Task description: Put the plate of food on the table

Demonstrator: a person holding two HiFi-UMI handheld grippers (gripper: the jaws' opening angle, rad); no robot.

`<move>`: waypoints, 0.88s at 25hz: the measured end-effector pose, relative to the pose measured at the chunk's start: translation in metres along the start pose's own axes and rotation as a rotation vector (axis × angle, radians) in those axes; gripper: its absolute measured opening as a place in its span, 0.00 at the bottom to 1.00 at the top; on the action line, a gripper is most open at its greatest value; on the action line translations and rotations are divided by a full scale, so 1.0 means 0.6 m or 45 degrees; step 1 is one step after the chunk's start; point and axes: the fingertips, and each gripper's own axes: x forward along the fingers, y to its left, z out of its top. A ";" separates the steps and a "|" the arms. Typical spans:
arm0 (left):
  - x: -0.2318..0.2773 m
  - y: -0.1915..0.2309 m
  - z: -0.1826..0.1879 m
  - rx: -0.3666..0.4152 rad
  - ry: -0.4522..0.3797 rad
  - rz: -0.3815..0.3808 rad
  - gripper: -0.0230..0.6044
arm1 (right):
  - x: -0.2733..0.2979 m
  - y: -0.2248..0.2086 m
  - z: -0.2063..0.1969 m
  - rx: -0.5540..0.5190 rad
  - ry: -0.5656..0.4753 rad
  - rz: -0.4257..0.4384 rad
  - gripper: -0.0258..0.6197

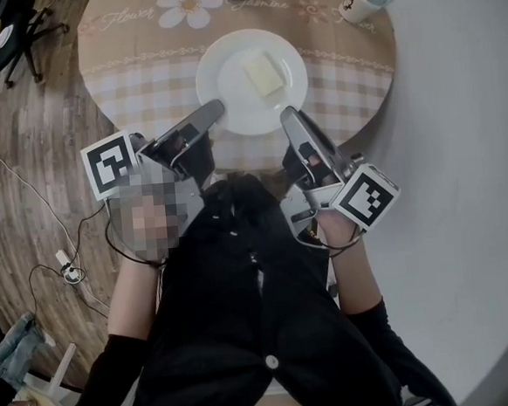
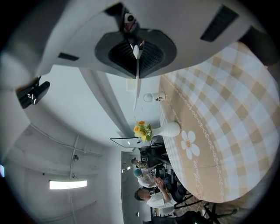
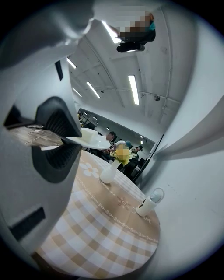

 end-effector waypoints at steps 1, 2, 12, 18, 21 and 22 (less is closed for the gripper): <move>0.001 -0.002 0.000 -0.001 -0.008 0.000 0.05 | 0.000 0.000 0.002 0.006 0.002 0.002 0.10; 0.003 -0.003 0.000 -0.003 -0.014 0.002 0.05 | 0.000 0.000 0.005 -0.002 0.009 0.005 0.10; 0.020 0.004 -0.006 -0.019 -0.071 0.026 0.05 | 0.003 -0.016 0.021 -0.022 0.068 0.038 0.10; 0.033 0.013 -0.007 -0.012 -0.080 0.058 0.05 | 0.006 -0.035 0.025 -0.005 0.094 0.047 0.10; 0.041 0.019 -0.007 -0.005 -0.083 0.071 0.05 | 0.008 -0.046 0.029 -0.003 0.106 0.049 0.10; 0.044 0.021 -0.006 -0.005 -0.085 0.074 0.05 | 0.008 -0.048 0.030 -0.003 0.110 0.048 0.10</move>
